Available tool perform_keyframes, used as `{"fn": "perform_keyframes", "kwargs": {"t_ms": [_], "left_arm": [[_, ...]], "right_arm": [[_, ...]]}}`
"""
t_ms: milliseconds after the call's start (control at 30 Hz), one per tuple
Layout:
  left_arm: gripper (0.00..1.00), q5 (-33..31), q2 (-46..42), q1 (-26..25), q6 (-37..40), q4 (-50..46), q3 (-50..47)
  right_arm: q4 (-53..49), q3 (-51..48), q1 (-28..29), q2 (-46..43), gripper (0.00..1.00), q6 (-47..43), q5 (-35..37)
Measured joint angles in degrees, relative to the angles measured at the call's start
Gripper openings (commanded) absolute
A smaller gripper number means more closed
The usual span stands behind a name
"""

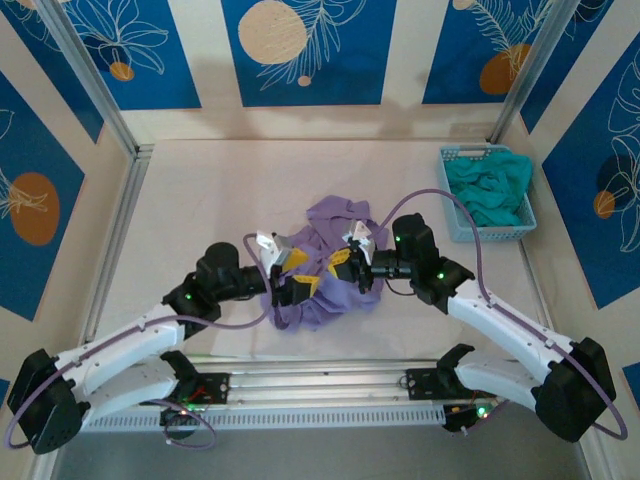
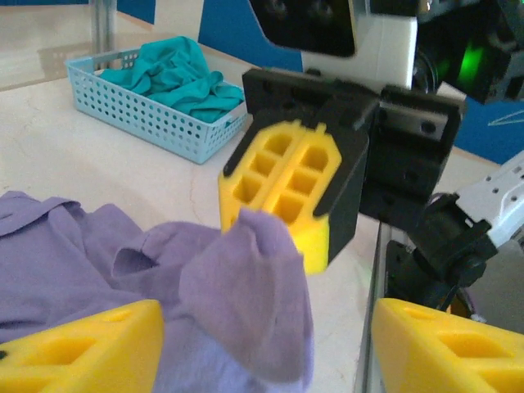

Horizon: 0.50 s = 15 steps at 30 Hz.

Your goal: Fold the inside-out t-shirt

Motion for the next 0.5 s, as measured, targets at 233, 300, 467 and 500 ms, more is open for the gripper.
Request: {"fn": "perform_keyframes", "kwargs": {"t_ms": [233, 300, 467, 500], "left_arm": [[0.34, 0.63, 2.91, 0.00, -0.76, 1.20, 1.97], [0.33, 0.66, 3.34, 0.00, -0.94, 1.18, 1.97], [0.08, 1.05, 3.85, 0.00, -1.07, 1.16, 2.19], [0.00, 1.03, 3.89, 0.00, -1.05, 1.18, 2.19]], "right_arm": [[-0.04, 0.00, 0.00, -0.02, 0.00, -0.02, 0.42], [-0.04, 0.00, 0.00, -0.02, 0.00, -0.02, 0.42], [-0.02, 0.00, 0.13, -0.20, 0.00, 0.00, 0.42], [-0.02, 0.00, 0.15, -0.24, 0.00, 0.04, 0.48]]}}
